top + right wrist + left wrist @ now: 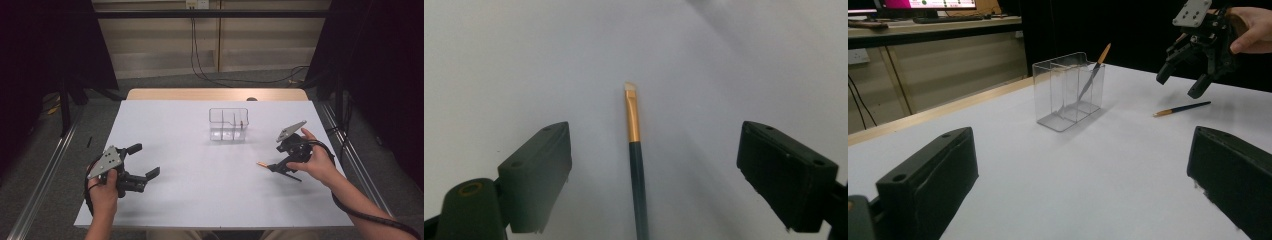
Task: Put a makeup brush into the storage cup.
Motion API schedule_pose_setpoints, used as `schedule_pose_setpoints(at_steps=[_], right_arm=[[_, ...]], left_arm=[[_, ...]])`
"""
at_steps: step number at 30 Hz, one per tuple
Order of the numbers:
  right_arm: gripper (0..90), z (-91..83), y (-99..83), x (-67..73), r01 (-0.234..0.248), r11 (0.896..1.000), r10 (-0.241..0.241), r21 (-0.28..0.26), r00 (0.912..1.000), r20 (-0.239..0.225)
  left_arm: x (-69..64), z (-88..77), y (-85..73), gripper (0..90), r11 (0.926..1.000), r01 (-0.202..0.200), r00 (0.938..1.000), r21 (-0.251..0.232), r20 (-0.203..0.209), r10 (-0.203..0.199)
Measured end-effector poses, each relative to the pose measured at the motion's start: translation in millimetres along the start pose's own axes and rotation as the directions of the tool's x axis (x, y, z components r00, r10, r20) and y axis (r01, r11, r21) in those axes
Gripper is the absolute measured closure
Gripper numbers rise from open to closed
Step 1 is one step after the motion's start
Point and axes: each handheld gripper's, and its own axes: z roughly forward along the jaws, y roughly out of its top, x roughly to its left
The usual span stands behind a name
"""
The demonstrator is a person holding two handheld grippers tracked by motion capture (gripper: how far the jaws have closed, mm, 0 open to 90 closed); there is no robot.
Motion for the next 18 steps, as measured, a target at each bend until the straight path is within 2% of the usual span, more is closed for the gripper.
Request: schedule_pose_setpoints(at_steps=[8, 10, 13, 18], right_arm=[[19.0, 4.7, 5.3, 2.2, 0.016, 0.998, -0.016, 0.06, 0.9998, -0.01], [23.6, 4.9, 6.3, 2.7, 0.023, 0.998, -0.022, 0.066, 0.9996, -0.015], [24.3, 5.2, 7.3, 2.8, 0.038, 0.997, -0.037, 0.069, 0.9992, -0.017], [32.1, 6.2, 7.5, 2.9, 0.06, 0.996, -0.058, 0.073, 0.9979, -0.029]], left_arm=[[0.5, -0.2, 0.0, 0.0, 1.0, 0.003, 1.0, -0.005, 0.0, -0.003], [0.5, -0.2, 0.0, 0.0, 1.0, 0.001, 1.0, -0.003, 0.0, -0.001], [0.2, 0.1, 0.2, 0.0, 1.0, 0.001, 1.0, -0.002, 0.0, -0.001], [0.2, 0.0, 0.3, 0.0, 1.0, 0.002, 1.0, -0.005, -0.001, -0.002]])
